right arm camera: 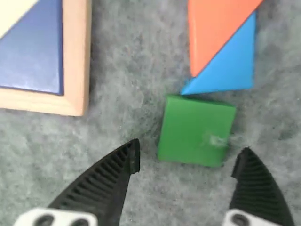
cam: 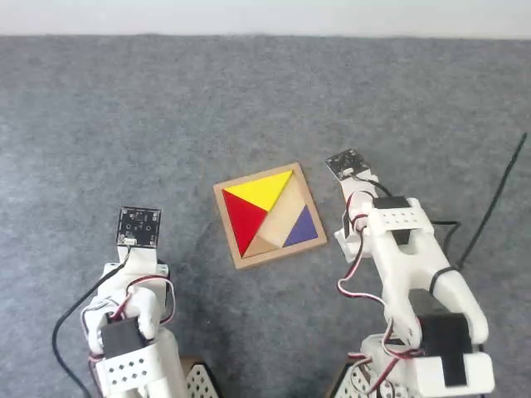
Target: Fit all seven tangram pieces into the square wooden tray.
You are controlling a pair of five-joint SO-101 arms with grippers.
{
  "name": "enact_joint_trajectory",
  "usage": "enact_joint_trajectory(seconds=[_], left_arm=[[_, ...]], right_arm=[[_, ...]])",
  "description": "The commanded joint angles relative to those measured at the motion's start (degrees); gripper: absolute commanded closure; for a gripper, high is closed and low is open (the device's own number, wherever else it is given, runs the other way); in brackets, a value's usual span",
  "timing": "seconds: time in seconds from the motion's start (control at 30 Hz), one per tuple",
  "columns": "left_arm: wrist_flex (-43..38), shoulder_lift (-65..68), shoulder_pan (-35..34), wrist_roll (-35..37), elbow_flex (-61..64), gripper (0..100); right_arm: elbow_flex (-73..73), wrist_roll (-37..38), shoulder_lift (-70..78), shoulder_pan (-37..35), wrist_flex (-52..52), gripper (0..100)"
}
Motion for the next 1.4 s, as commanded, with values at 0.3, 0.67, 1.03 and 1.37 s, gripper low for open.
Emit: enact_joint_trajectory(seconds=[0.3,0.67,1.03,1.37], left_arm=[[0.35,-0.7,-0.35,-0.53,-0.4,91],[0.35,-0.7,-0.35,-0.53,-0.4,91],[0.35,-0.7,-0.35,-0.53,-0.4,91],[0.35,-0.7,-0.35,-0.53,-0.4,91]], right_arm=[[-2.2,1.23,0.31,0.04,-1.8,91.5],[-1.93,1.23,-5.49,1.01,2.42,99.0],[1.32,-1.41,-18.59,0.57,5.76,98.8],[1.05,-4.75,-19.03,-1.89,-2.51,81.0]])
